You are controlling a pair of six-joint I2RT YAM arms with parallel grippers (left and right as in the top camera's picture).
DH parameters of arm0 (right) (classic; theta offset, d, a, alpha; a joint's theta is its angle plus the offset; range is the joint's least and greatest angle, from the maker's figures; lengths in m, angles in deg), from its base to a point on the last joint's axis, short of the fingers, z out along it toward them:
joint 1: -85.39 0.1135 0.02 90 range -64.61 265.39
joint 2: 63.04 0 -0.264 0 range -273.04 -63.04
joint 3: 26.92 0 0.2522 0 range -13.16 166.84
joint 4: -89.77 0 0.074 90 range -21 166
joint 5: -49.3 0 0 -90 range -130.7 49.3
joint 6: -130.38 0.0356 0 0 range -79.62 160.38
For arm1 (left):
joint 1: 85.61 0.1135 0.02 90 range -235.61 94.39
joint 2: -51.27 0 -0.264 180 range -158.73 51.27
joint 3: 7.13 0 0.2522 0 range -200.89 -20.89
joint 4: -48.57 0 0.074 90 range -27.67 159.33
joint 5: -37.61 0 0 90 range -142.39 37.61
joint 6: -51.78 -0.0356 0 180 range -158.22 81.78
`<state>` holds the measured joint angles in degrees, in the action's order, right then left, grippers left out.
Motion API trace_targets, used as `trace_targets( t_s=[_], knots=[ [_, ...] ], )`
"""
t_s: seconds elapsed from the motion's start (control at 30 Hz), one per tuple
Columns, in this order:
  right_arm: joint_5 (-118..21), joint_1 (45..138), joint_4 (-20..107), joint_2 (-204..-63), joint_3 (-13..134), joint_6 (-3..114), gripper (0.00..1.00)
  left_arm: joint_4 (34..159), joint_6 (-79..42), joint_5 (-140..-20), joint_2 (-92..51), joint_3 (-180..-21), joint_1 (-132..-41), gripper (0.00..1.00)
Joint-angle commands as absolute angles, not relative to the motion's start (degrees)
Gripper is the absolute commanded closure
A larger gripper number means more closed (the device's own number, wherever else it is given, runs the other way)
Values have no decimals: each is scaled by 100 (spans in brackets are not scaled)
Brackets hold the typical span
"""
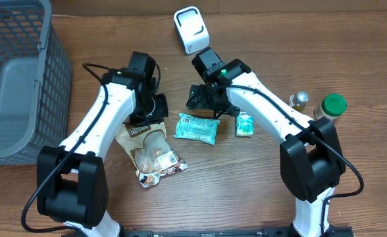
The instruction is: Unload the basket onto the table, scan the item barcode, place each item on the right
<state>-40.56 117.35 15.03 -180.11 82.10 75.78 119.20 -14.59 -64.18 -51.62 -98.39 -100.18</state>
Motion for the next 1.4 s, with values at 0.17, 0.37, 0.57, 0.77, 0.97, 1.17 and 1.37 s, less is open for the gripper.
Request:
trace_targets(
  t_s=[0.17,0.37,0.57,0.77,0.97,1.17,1.37],
  knots=[
    [-4121,11714,977,-17878,8287,7598,0,11600,-1419,-6073,-5223,-9850,-10464,96],
    [-4198,11639,1018,-17878,8287,7445,0,11264,-1286,-5950,-5293,-9850,-10590,96],
    [-5677,11189,813,-17878,8278,6308,24,11290,-1411,-6055,-5389,-9850,-10544,96],
    [-6497,10914,756,-17878,8193,5596,33,11109,-1880,-6711,-5599,-9850,-10536,95],
    [-6528,10916,1232,-17878,7627,5928,34,10949,-1883,-7002,-6141,-9850,-10514,96],
    [-6759,10916,1770,-17878,7118,6142,40,10794,-1896,-6982,-6600,-9850,-10514,96],
    [-6801,10981,2168,-17878,6809,6365,45,10711,-1898,-6980,-6904,-9850,-10514,96]
  ],
)
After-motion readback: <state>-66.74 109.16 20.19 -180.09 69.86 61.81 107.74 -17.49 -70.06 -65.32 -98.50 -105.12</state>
